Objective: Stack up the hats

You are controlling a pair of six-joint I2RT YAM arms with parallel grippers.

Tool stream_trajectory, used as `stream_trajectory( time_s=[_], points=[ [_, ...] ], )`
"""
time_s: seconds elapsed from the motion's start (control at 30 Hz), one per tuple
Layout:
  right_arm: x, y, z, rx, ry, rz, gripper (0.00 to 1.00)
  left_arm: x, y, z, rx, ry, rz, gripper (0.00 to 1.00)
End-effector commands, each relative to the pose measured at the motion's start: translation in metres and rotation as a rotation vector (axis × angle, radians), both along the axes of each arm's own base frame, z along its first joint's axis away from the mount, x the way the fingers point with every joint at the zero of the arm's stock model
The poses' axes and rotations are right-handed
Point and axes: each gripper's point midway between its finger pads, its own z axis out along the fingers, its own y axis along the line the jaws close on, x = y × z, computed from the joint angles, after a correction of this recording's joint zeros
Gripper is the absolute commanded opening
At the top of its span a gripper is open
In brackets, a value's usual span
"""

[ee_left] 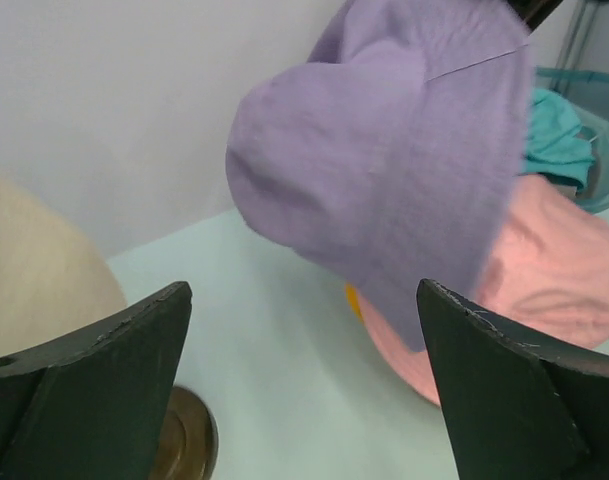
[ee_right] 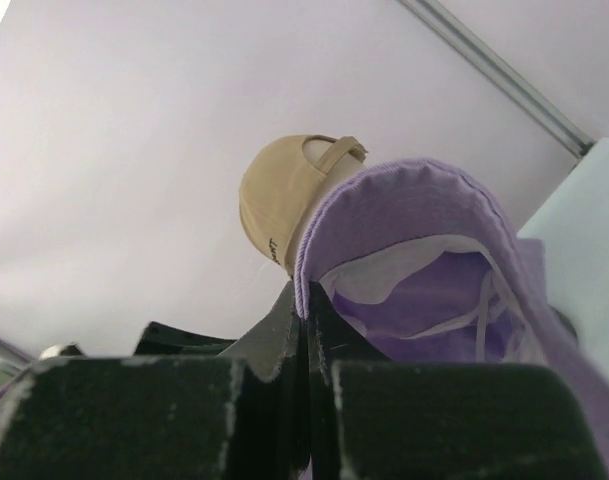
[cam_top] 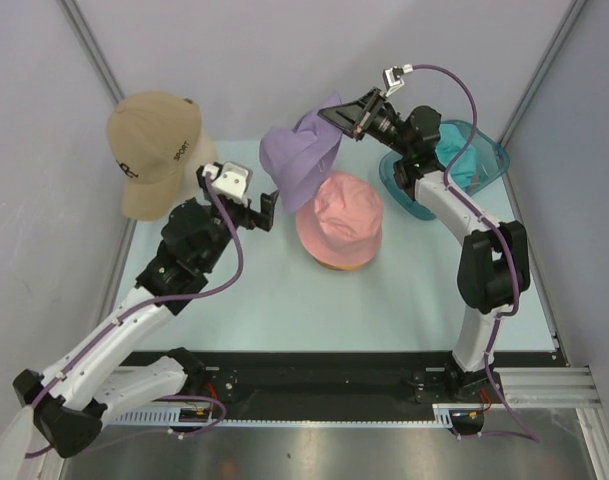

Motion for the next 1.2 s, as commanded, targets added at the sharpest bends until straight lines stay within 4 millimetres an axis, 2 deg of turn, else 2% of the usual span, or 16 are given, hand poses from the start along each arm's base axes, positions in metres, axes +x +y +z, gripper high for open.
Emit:
stream_trajectory(
  time_s=[0.0,0.17,0.2,0.3,0.37,0.4,0.43,0.5,0.53,0.63,0.7,0.83,0.87,0.93,1.0,1.17],
  points=[
    [-0.013,0.002,0.026,0.053,-0.136,0.037,0.00,-0.008,0.024,-0.040,-0.054,0.149,0.089,1.00],
    [-0.020,-0.002,0.006,0.044,-0.104,0.031,0.00,-0.024,0.032,-0.044,-0.100,0.185,0.087,1.00],
    [-0.027,-0.006,0.010,0.047,-0.104,0.032,0.00,-0.027,0.029,-0.044,-0.112,0.188,0.065,1.00],
    [-0.031,-0.012,-0.009,0.016,-0.015,0.019,0.00,-0.035,0.031,-0.045,-0.173,0.209,0.061,1.00],
    [-0.043,-0.019,-0.004,-0.009,0.008,0.002,0.00,-0.039,0.033,-0.042,-0.195,0.212,0.064,1.00],
    [-0.043,-0.020,-0.014,-0.041,0.073,-0.015,0.00,-0.039,0.036,-0.040,-0.201,0.208,0.078,1.00],
    [-0.054,-0.025,-0.002,-0.057,0.045,-0.036,0.00,-0.040,0.039,-0.038,-0.210,0.207,0.087,1.00],
    [-0.061,-0.031,-0.010,-0.082,0.096,-0.074,0.00,-0.041,0.041,-0.033,-0.216,0.198,0.092,1.00],
    [-0.071,-0.037,0.001,-0.080,0.077,-0.092,0.00,-0.041,0.042,-0.029,-0.214,0.190,0.094,1.00],
    [-0.078,-0.052,-0.010,-0.116,0.140,-0.165,0.00,-0.039,0.040,-0.018,-0.203,0.184,0.086,1.00],
    [-0.079,-0.062,-0.030,-0.142,0.216,-0.207,0.00,-0.035,0.033,-0.018,-0.186,0.206,0.071,1.00],
    [-0.087,-0.079,-0.051,-0.128,0.273,-0.275,0.00,-0.029,0.012,0.007,-0.217,0.209,-0.003,1.00],
    [-0.086,-0.084,-0.071,-0.138,0.311,-0.291,0.00,-0.024,0.005,0.005,-0.210,0.224,-0.015,1.00],
    [-0.084,-0.090,-0.084,-0.148,0.307,-0.316,0.00,-0.022,-0.004,0.017,-0.232,0.222,-0.051,1.00],
    [-0.081,-0.101,-0.112,-0.164,0.356,-0.348,0.00,-0.016,-0.013,0.019,-0.240,0.235,-0.071,1.00],
    [-0.076,-0.122,-0.134,-0.125,0.362,-0.397,0.00,-0.014,-0.024,0.028,-0.270,0.232,-0.110,1.00]
  ],
)
